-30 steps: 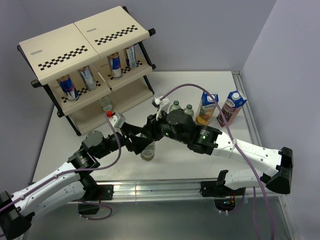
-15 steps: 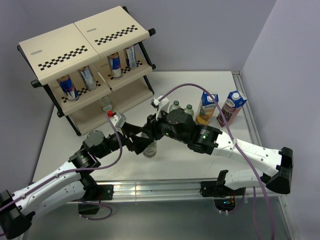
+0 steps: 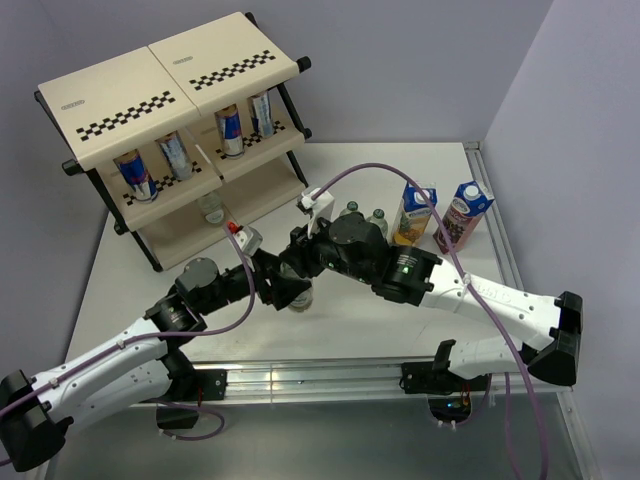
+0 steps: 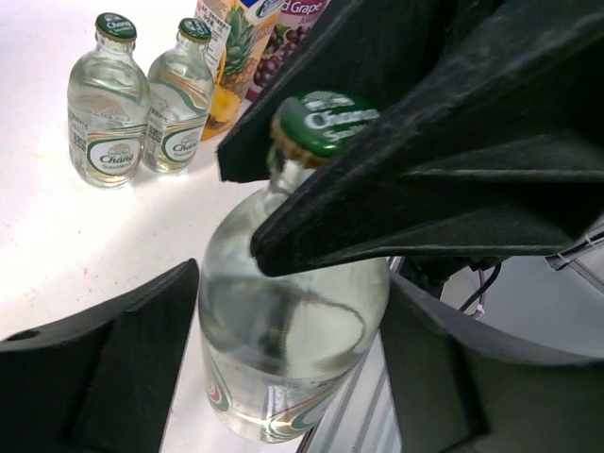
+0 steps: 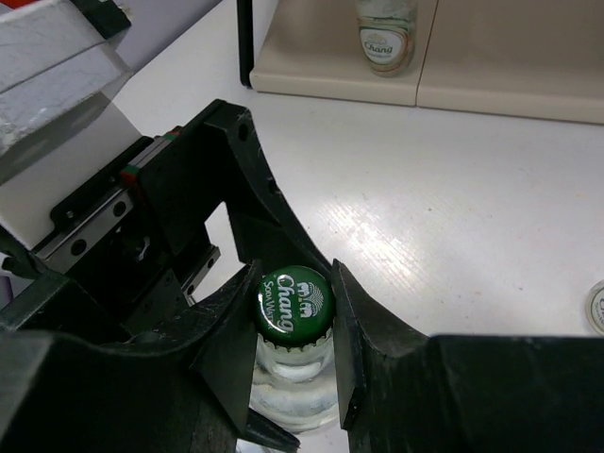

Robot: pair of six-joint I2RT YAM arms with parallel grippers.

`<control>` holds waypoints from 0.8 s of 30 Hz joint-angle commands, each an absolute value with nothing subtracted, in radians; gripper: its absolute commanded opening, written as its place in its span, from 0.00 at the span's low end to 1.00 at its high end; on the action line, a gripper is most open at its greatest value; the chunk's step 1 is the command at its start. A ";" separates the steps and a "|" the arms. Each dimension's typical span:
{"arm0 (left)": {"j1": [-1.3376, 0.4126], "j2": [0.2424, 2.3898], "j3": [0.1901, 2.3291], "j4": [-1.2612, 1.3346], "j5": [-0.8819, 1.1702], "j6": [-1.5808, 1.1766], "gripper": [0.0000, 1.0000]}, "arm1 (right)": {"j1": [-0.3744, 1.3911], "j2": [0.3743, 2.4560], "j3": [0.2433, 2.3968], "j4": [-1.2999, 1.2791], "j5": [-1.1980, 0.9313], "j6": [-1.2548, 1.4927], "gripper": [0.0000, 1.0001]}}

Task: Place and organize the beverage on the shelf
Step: Adjust the drink.

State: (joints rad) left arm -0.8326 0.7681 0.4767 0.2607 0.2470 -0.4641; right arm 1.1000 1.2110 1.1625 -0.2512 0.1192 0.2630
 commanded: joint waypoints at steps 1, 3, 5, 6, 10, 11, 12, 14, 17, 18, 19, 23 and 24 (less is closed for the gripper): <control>-0.842 0.755 0.492 0.293 0.259 -0.445 0.77 | 1.104 1.192 1.261 -0.123 0.118 0.265 0.00; -0.842 0.747 0.491 0.296 0.258 -0.443 0.65 | 1.106 1.195 1.261 -0.121 0.115 0.267 0.00; -0.844 0.744 0.494 0.291 0.255 -0.442 0.29 | 1.104 1.200 1.261 -0.118 0.100 0.268 0.00; -0.845 0.744 0.495 0.287 0.233 -0.442 0.16 | 1.104 1.201 1.262 -0.118 0.094 0.270 0.00; -0.844 0.735 0.503 0.259 0.137 -0.448 0.00 | 1.104 1.203 1.270 -0.114 0.089 0.272 0.31; -0.844 0.730 0.502 0.249 0.086 -0.452 0.00 | 1.106 1.203 1.273 -0.114 0.092 0.272 0.52; -0.845 0.720 0.502 0.242 -0.023 -0.459 0.00 | 1.106 1.201 1.278 -0.124 0.103 0.268 0.60; -0.847 0.712 0.492 0.236 -0.160 -0.463 0.00 | 1.104 1.198 1.289 -0.141 0.135 0.270 0.71; -0.847 0.727 0.477 0.265 -0.479 -0.476 0.01 | 1.095 1.181 1.282 -0.170 0.215 0.270 0.77; -0.847 0.744 0.471 0.281 -0.559 -0.479 0.00 | 1.088 1.161 1.276 -0.181 0.239 0.281 0.77; -0.847 0.753 0.456 0.305 -0.666 -0.469 0.00 | 1.069 1.148 1.253 -0.179 0.245 0.285 0.78; -0.847 0.791 0.381 0.513 -0.867 -0.402 0.00 | 1.002 1.072 1.181 -0.169 0.244 0.310 0.79; -0.847 0.813 0.368 0.553 -0.893 -0.384 0.00 | 0.987 1.043 1.169 -0.167 0.238 0.311 0.79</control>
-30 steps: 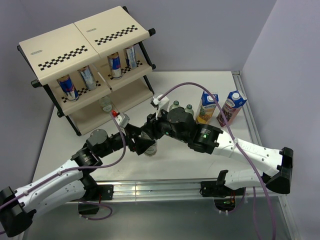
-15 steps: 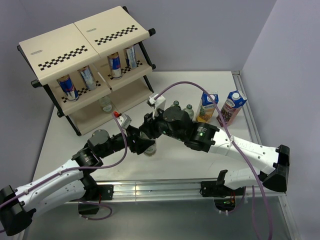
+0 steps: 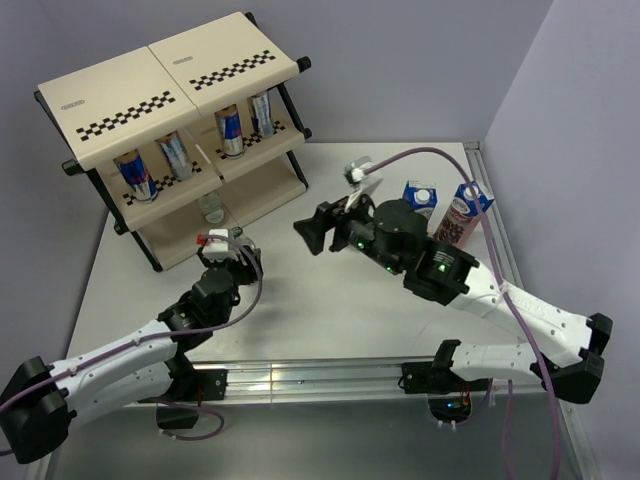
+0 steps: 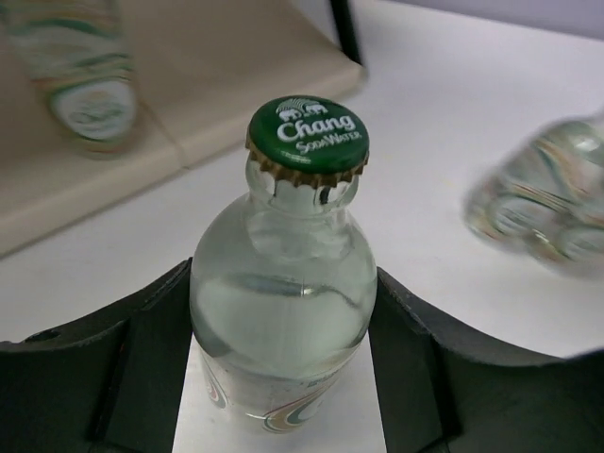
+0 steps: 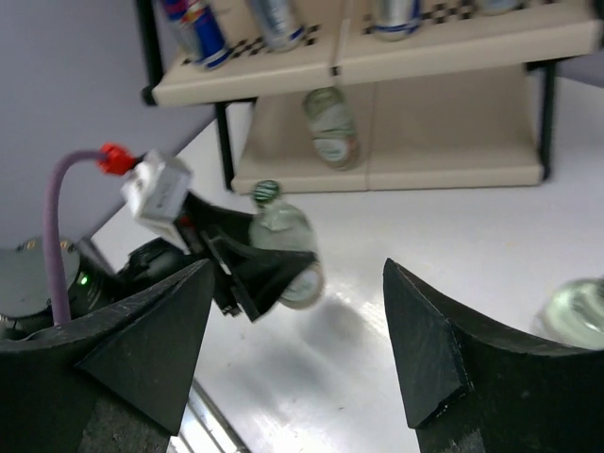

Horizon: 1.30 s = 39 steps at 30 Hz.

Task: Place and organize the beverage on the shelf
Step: Adjust the drink, then place the drink on the shelf.

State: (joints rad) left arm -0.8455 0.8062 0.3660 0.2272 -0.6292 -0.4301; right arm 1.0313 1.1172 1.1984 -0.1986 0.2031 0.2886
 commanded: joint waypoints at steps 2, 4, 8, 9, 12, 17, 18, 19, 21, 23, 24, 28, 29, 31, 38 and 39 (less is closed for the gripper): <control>-0.847 0.847 0.336 0.691 -0.974 -0.313 0.00 | 0.948 1.019 1.137 -0.167 0.218 0.313 0.79; -0.842 0.914 0.316 0.832 -1.018 -0.237 0.00 | 0.928 0.990 1.114 -0.170 0.215 0.311 0.79; -0.749 0.999 0.340 0.861 -0.985 -0.253 0.00 | 0.904 0.943 1.080 -0.164 0.196 0.293 0.79; -0.718 1.011 0.347 0.858 -0.968 -0.273 0.00 | 0.900 0.933 1.077 -0.167 0.196 0.290 0.79; -0.645 1.028 0.344 0.905 -0.937 -0.278 0.00 | 0.897 0.913 1.063 -0.175 0.204 0.282 0.79; -0.540 1.068 0.368 0.871 -0.894 -0.316 0.00 | 0.887 0.888 1.046 -0.178 0.203 0.275 0.79; -0.529 1.084 0.365 0.876 -0.893 -0.322 0.00 | 0.885 0.884 1.046 -0.178 0.201 0.275 0.79; -0.519 1.089 0.365 0.873 -0.882 -0.327 0.00 | 0.885 0.882 1.046 -0.179 0.199 0.275 0.79; -0.482 1.098 0.364 0.867 -0.867 -0.342 0.00 | 0.885 0.873 1.043 -0.181 0.199 0.270 0.79; -0.453 1.104 0.361 0.882 -0.847 -0.338 0.00 | 0.884 0.865 1.045 -0.183 0.199 0.268 0.79; -0.445 1.111 0.362 0.899 -0.847 -0.324 0.00 | 0.884 0.864 1.042 -0.183 0.199 0.267 0.79; -0.390 1.129 0.376 0.931 -0.810 -0.301 0.00 | 0.884 0.853 1.039 -0.183 0.189 0.268 0.79; -0.384 1.140 0.377 0.942 -0.802 -0.293 0.00 | 0.884 0.847 1.039 -0.180 0.190 0.268 0.79; -0.371 1.155 0.382 0.966 -0.795 -0.278 0.00 | 0.884 0.842 1.034 -0.183 0.189 0.268 0.79; -0.310 1.221 0.385 1.065 -0.792 -0.241 0.00 | 0.882 0.827 1.028 -0.187 0.166 0.265 0.79; -0.305 1.229 0.388 1.072 -0.790 -0.232 0.00 | 0.882 0.824 1.026 -0.190 0.164 0.264 0.79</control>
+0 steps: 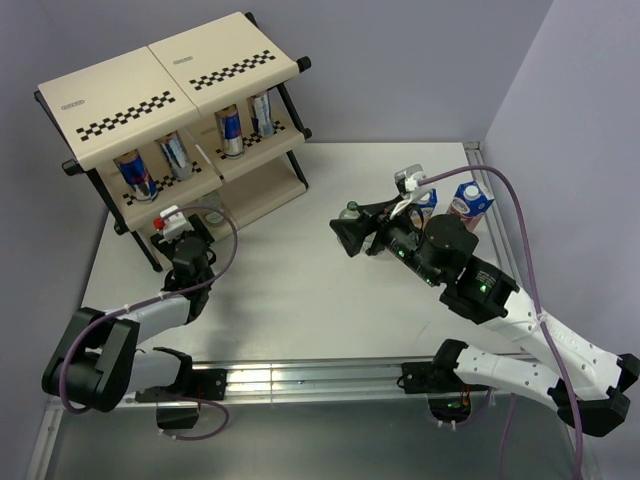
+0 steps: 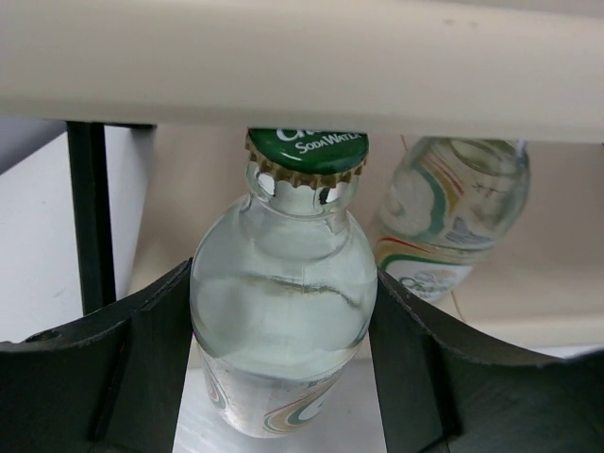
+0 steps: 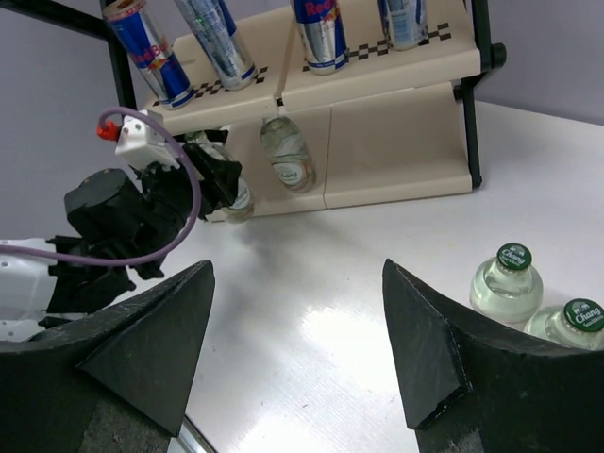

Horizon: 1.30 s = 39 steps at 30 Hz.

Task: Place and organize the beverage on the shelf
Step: Place the drink on the shelf.

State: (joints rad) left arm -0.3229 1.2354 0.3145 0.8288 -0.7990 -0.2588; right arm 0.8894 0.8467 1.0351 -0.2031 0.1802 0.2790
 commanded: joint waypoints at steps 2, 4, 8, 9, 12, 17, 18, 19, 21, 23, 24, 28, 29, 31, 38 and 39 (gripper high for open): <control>-0.295 1.259 0.402 1.088 -0.790 -0.227 0.00 | 0.882 0.818 1.026 -0.192 0.158 0.264 0.79; -0.276 1.276 0.408 1.092 -0.784 -0.236 0.00 | 0.882 0.805 1.023 -0.190 0.147 0.265 0.79; -0.252 1.319 0.425 1.106 -0.773 -0.255 0.00 | 0.882 0.778 1.016 -0.192 0.141 0.267 0.79; -0.247 1.325 0.429 1.109 -0.773 -0.255 0.00 | 0.882 0.773 1.014 -0.190 0.137 0.268 0.79; -0.227 1.350 0.446 1.117 -0.765 -0.256 0.00 | 0.882 0.756 1.008 -0.187 0.130 0.268 0.79; -0.203 1.396 0.459 1.150 -0.758 -0.264 0.00 | 0.882 0.746 1.003 -0.184 0.110 0.270 0.78; -0.199 1.402 0.462 1.157 -0.759 -0.264 0.00 | 0.882 0.744 1.005 -0.190 0.110 0.270 0.78; -0.193 1.408 0.463 1.164 -0.761 -0.265 0.00 | 0.884 0.739 1.006 -0.193 0.110 0.270 0.78; -0.186 1.427 0.465 1.176 -0.767 -0.272 0.00 | 0.882 0.730 0.999 -0.192 0.103 0.273 0.78; -0.181 1.446 0.466 1.204 -0.772 -0.267 0.00 | 0.882 0.719 0.999 -0.193 0.092 0.275 0.78; -0.181 1.456 0.468 1.215 -0.784 -0.261 0.00 | 0.882 0.716 1.000 -0.192 0.089 0.275 0.78; -0.176 1.496 0.480 1.250 -0.808 -0.250 0.00 | 0.882 0.698 0.999 -0.184 0.066 0.281 0.78; -0.175 1.500 0.485 1.262 -0.810 -0.247 0.01 | 0.882 0.695 0.997 -0.184 0.061 0.281 0.78; -0.172 1.515 0.491 1.267 -0.811 -0.244 0.00 | 0.882 0.687 0.996 -0.183 0.055 0.282 0.78; -0.167 1.562 0.497 1.328 -0.842 -0.219 0.00 | 0.882 0.670 0.988 -0.179 0.043 0.281 0.78; -0.167 1.565 0.497 1.330 -0.841 -0.221 0.00 | 0.884 0.670 0.988 -0.178 0.040 0.281 0.78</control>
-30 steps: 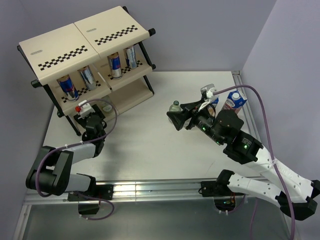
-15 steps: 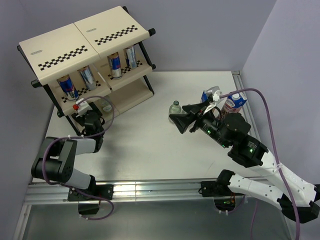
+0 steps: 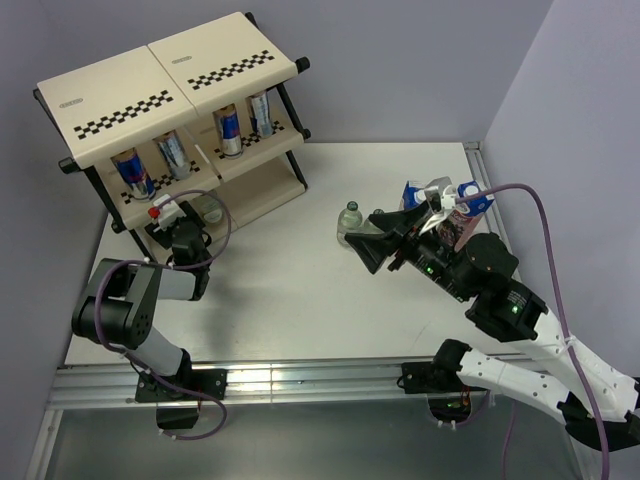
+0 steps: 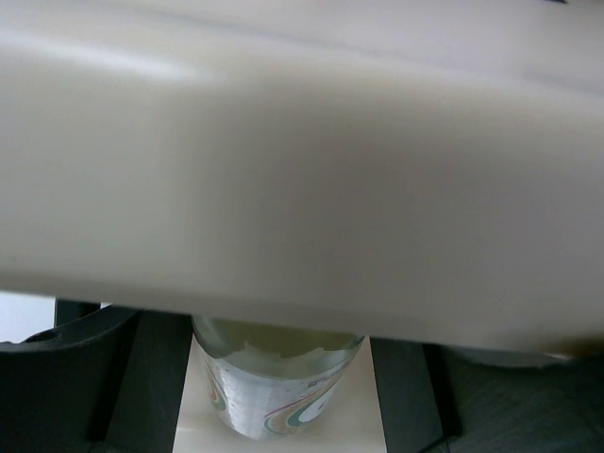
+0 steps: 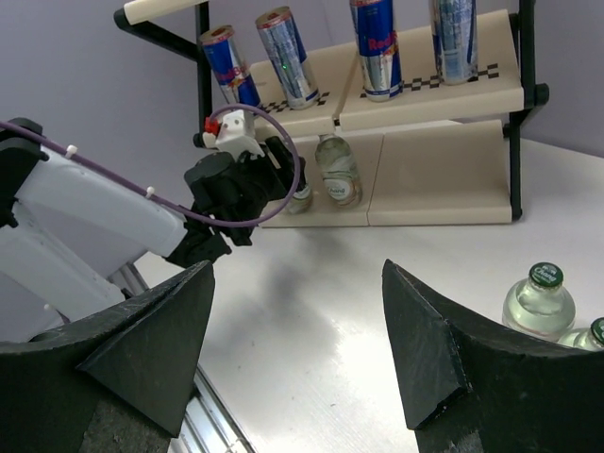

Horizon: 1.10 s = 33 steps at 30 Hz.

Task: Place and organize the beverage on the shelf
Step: Place the drink on the shelf.

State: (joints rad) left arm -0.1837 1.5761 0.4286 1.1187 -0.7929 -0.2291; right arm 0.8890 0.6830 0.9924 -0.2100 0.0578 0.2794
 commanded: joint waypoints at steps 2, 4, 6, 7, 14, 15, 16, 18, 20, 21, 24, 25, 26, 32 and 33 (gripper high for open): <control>-0.166 1.568 0.492 1.321 -0.836 -0.236 0.00 | 0.882 0.669 0.985 -0.172 0.032 0.281 0.78; -0.166 1.581 0.489 1.321 -0.836 -0.251 0.02 | 0.882 0.667 0.983 -0.172 0.029 0.279 0.78; -0.166 1.589 0.489 1.319 -0.831 -0.258 0.07 | 0.882 0.664 0.983 -0.172 0.032 0.276 0.78; -0.167 1.594 0.492 1.319 -0.828 -0.258 0.10 | 0.882 0.663 0.982 -0.170 0.032 0.278 0.78; -0.167 1.600 0.499 1.295 -0.819 -0.256 0.41 | 0.882 0.658 0.979 -0.166 0.025 0.276 0.78; -0.167 1.604 0.502 1.289 -0.816 -0.255 0.44 | 0.882 0.657 0.979 -0.164 0.025 0.276 0.78; -0.167 1.605 0.506 1.284 -0.818 -0.252 0.46 | 0.882 0.657 0.979 -0.164 0.025 0.276 0.78; -0.167 1.611 0.512 1.273 -0.821 -0.250 0.54 | 0.882 0.652 0.977 -0.164 0.021 0.276 0.78; -0.167 1.612 0.517 1.264 -0.821 -0.248 0.61 | 0.884 0.650 0.976 -0.164 0.021 0.276 0.78; -0.167 1.611 0.518 1.259 -0.821 -0.249 0.67 | 0.882 0.647 0.976 -0.163 0.021 0.276 0.78; -0.167 1.611 0.518 1.256 -0.824 -0.249 0.75 | 0.882 0.644 0.973 -0.158 0.023 0.275 0.78; -0.167 1.612 0.520 1.253 -0.825 -0.249 0.76 | 0.884 0.643 0.971 -0.160 0.021 0.276 0.78; -0.167 1.612 0.522 1.252 -0.824 -0.249 0.77 | 0.882 0.643 0.971 -0.158 0.021 0.276 0.78; -0.169 1.612 0.531 1.229 -0.834 -0.253 0.86 | 0.884 0.637 0.968 -0.156 0.023 0.276 0.78; -0.170 1.614 0.531 1.229 -0.836 -0.255 0.86 | 0.882 0.635 0.966 -0.155 0.023 0.278 0.78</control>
